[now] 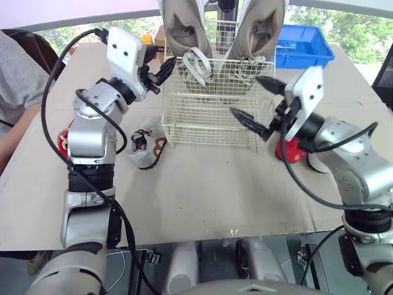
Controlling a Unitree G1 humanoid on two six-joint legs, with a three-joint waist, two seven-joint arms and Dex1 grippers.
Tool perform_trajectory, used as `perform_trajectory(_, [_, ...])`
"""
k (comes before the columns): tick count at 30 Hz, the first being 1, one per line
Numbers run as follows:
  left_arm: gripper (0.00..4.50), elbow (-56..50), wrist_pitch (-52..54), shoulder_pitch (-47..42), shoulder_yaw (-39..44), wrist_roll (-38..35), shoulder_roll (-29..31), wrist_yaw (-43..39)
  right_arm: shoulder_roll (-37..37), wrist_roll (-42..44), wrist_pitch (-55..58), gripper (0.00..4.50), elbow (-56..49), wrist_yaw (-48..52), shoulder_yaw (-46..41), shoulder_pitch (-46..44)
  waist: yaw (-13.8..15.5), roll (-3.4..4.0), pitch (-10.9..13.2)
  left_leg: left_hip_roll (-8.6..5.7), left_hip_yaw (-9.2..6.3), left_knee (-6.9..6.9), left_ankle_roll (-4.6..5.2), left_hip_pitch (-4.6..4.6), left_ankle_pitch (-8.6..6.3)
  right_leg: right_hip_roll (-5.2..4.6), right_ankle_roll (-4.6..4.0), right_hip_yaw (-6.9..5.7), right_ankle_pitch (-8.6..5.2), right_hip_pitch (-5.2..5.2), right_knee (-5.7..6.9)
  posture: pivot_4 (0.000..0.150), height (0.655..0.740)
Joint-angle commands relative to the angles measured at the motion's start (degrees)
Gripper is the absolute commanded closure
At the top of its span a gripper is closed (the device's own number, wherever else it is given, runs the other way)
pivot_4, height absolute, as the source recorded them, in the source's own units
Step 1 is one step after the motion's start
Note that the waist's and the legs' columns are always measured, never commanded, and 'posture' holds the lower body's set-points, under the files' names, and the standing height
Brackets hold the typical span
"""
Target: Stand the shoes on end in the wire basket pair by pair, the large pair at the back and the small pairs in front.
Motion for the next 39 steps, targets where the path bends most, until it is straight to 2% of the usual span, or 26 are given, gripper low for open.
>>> perform_trajectory(1, [1.67, -8.49, 4.7, 1.93, 4.67, -9.21, 1.94, -3.9, -1.46, -1.07, 0.19, 0.02, 5.2, -3.2, -5.14, -4.0, -0.11, 0.01, 0.0, 0.0, 0.02, 0.02, 0.0, 0.03, 0.0, 0.0, 0.02, 0.01, 0.01, 0.03, -0.01, 0.15, 0.74])
perform_trajectory(6, [1.67, -21.31, 20.39, 11.43, 9.17, -28.59, 3.91, -6.27, -2.19, -0.8, -0.56, 0.02, 13.9, -2.69, -6.77, -9.34, -0.43, 0.03, -0.01, 0.02, -0.08, 0.01, 0.01, 0.12, -0.01, 0.01, 0.02, -0.04, 0.01, 0.1, 0.03, 0.15, 0.74])
perform_trajectory(8, [1.67, -25.88, 22.62, 15.78, 9.38, -32.02, 4.31, -5.91, -2.43, -1.94, -1.9, 0.02, 16.78, -2.17, -5.88, -11.18, -0.58, 0.03, 0.0, 0.03, -0.07, 0.0, 0.01, 0.12, -0.01, 0.02, 0.02, 0.0, 0.01, 0.09, 0.04, 0.15, 0.74])
perform_trajectory(11, [1.67, -30.86, 23.57, 19.38, 8.96, -35.07, 1.53, -0.46, -1.17, -3.62, -3.9, 0.02, 22.82, -2.31, -4.41, -16.2, -0.43, 0.04, 0.0, 0.03, -0.07, 0.0, 0.02, 0.12, -0.01, 0.01, 0.02, 0.01, 0.01, 0.09, 0.04, 0.15, 0.74])
perform_trajectory(14, [1.63, -34.61, 23.72, 21.66, 8.2, -37.07, -1.22, 4.83, 1.15, -5.63, -6.72, 0.88, 30.09, -1.86, -2.52, -21.74, -0.34, 0.04, 0.0, 0.0, -0.07, 0.02, 0.03, 0.14, -0.02, 0.01, 0.0, 0.01, 0.02, 0.11, 0.05, 0.15, 0.74])
perform_trajectory(21, [1.63, -39.61, 22.91, 28.85, 8.68, -37.6, -0.11, 7.52, 4.95, -9.31, -14.04, 4.06, 43.27, 2.0, 0.92, -30.87, -0.88, 0.07, 0.0, 0.0, -0.01, 0.02, 0.03, 0.15, -0.02, 0.02, 0.0, 0.09, 0.03, 0.1, 0.05, 0.15, 0.74])
perform_trajectory(22, [1.63, -40.35, 22.71, 30.09, 9.14, -37.71, 0.07, 8.02, 5.22, -9.57, -14.68, 4.38, 43.87, 3.02, 1.37, -31.62, -1.04, 0.07, 0.0, 0.0, 0.0, 0.02, 0.03, 0.17, -0.02, 0.02, 0.0, 0.11, 0.03, 0.1, 0.05, 0.15, 0.74])
perform_trajectory(23, [1.63, -40.88, 22.51, 30.99, 9.54, -37.99, 0.07, 8.65, 5.5, -9.74, -14.96, 4.46, 44.33, 3.58, 1.56, -32.21, -1.21, 0.07, 0.0, 0.01, -0.01, 0.02, 0.03, 0.17, -0.02, 0.02, 0.0, 0.1, 0.03, 0.1, 0.05, 0.15, 0.74])
perform_trajectory(30, [1.63, -43.02, 21.04, 34.46, 10.12, -38.74, 0.1, 12.21, 5.82, -11.1, -14.31, 4.46, 46.83, 5.14, 1.98, -31.68, -1.4, 0.08, -0.01, 0.02, -0.09, -0.01, 0.03, 0.16, -0.02, 0.02, -0.01, 0.0, 0.03, 0.11, 0.07, 0.15, 0.74])
perform_trajectory(32, [1.63, -43.4, 20.39, 36.44, 11.32, -39.47, -0.2, 13.05, 5.03, -10.66, -13.87, 3.88, 45.46, 5.76, 1.17, -30.08, -1.45, 0.09, -0.01, 0.02, -0.07, -0.01, 0.03, 0.17, -0.02, 0.02, -0.01, 0.03, 0.03, 0.11, 0.07, 0.15, 0.74])
perform_trajectory(34, [1.63, -43.83, 19.67, 38.88, 12.77, -40.53, -0.63, 13.97, 3.77, -9.97, -13.5, 3.06, 41.93, 7.2, 0.68, -27.56, -1.36, 0.09, -0.02, 0.02, -0.1, -0.01, 0.03, 0.18, -0.02, 0.02, -0.01, 0.01, 0.03, 0.11, 0.08, 0.15, 0.74])
perform_trajectory(35, [1.63, -43.89, 19.16, 40.65, 13.86, -40.87, -0.7, 14.01, 3.04, -9.47, -13.48, 2.43, 39.04, 8.02, 0.42, -25.73, -1.22, 0.09, -0.01, 0.03, -0.12, -0.01, 0.03, 0.16, -0.02, 0.01, -0.01, -0.01, 0.03, 0.11, 0.06, 0.15, 0.74])
perform_trajectory(38, [1.63, -43.42, 17.37, 45.55, 18.4, -43.7, -2.24, 16.44, 0.47, -7.44, -11.93, 0.97, 29.87, 9.94, -0.75, -19.77, -0.85, 0.11, 0.0, 0.03, -0.09, -0.03, 0.03, 0.13, -0.02, -0.03, -0.01, -0.01, 0.03, 0.1, 0.02, 0.15, 0.74])
perform_trajectory(39, [1.63, -43.33, 16.95, 47.55, 20.28, -44.28, -2.33, 16.7, -0.48, -6.67, -11.38, 0.97, 27.08, 10.25, -1.54, -17.77, -0.67, 0.11, 0.0, 0.03, -0.1, -0.03, 0.03, 0.12, -0.03, -0.04, -0.01, 0.01, 0.03, 0.1, 0.02, 0.15, 0.74])
